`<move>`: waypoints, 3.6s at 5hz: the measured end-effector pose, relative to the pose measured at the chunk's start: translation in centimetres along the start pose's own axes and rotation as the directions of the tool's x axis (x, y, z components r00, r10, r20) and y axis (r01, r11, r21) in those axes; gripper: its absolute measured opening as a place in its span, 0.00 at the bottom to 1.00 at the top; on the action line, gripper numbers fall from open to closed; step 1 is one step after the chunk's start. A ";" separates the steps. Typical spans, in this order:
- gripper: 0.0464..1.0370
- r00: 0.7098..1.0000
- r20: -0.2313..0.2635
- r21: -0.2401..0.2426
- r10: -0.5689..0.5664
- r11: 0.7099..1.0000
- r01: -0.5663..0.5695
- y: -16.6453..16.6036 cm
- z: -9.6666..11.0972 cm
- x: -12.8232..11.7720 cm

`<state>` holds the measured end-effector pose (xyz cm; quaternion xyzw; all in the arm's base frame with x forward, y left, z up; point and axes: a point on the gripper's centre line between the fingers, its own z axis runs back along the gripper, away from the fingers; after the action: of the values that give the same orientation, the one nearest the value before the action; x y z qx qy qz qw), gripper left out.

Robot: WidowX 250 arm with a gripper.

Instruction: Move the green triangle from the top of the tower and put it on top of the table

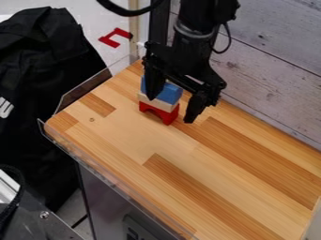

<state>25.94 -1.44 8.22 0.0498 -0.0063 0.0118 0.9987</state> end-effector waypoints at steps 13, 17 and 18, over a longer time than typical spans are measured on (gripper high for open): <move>0.96 0.997 0.004 -0.160 0.075 0.984 -0.074 7.1 2.3 5.5; 0.96 0.996 -0.040 -0.182 0.078 0.980 -0.084 7.2 0.3 6.5; 0.93 0.994 -0.043 -0.182 0.096 0.978 -0.102 7.2 -0.1 6.6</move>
<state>32.41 5.93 8.95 -0.0432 0.0071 0.0617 0.9971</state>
